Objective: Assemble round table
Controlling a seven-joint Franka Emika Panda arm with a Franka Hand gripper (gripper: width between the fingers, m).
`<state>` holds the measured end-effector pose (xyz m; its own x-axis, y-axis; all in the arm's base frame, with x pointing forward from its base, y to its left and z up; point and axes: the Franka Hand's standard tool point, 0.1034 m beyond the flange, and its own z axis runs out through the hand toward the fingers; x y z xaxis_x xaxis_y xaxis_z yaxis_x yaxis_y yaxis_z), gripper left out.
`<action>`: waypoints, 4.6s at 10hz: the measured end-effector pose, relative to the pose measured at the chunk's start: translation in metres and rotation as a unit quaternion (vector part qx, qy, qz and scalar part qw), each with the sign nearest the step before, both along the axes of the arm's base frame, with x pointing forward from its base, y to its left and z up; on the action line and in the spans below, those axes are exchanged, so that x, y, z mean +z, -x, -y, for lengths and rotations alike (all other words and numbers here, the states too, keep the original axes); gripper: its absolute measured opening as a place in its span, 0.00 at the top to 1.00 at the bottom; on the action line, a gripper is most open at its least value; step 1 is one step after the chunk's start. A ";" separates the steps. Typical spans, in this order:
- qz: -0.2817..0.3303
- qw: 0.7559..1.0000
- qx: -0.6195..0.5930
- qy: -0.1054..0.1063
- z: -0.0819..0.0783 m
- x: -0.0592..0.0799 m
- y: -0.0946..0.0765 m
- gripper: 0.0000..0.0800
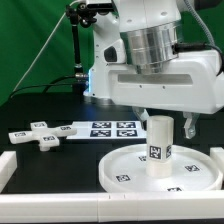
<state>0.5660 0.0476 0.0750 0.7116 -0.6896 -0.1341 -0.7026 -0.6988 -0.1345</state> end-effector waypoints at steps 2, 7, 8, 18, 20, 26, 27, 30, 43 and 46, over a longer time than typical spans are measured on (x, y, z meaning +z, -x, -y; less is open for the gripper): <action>0.024 0.991 0.131 0.008 0.002 0.002 -0.002 0.19; 0.060 0.945 0.322 0.014 0.003 0.003 -0.005 0.19; 0.066 0.931 0.358 0.014 0.004 0.003 -0.005 0.19; 0.094 0.697 0.710 0.025 0.009 -0.001 0.000 0.19; 0.097 0.633 0.768 0.025 0.011 -0.002 0.000 0.19; 0.087 0.428 0.899 0.029 0.003 -0.003 -0.003 0.19; 0.083 0.393 0.915 0.029 0.004 -0.003 -0.003 0.19; 0.079 0.318 0.944 0.024 0.009 -0.004 -0.003 0.19; 0.067 0.529 0.845 0.043 0.010 -0.005 -0.001 0.49; 0.066 0.646 0.758 0.061 0.009 -0.006 0.001 0.49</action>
Offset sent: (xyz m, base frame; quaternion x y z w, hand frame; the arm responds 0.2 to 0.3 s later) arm 0.0103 0.0012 0.0046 -0.0045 0.0040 -0.3280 0.9447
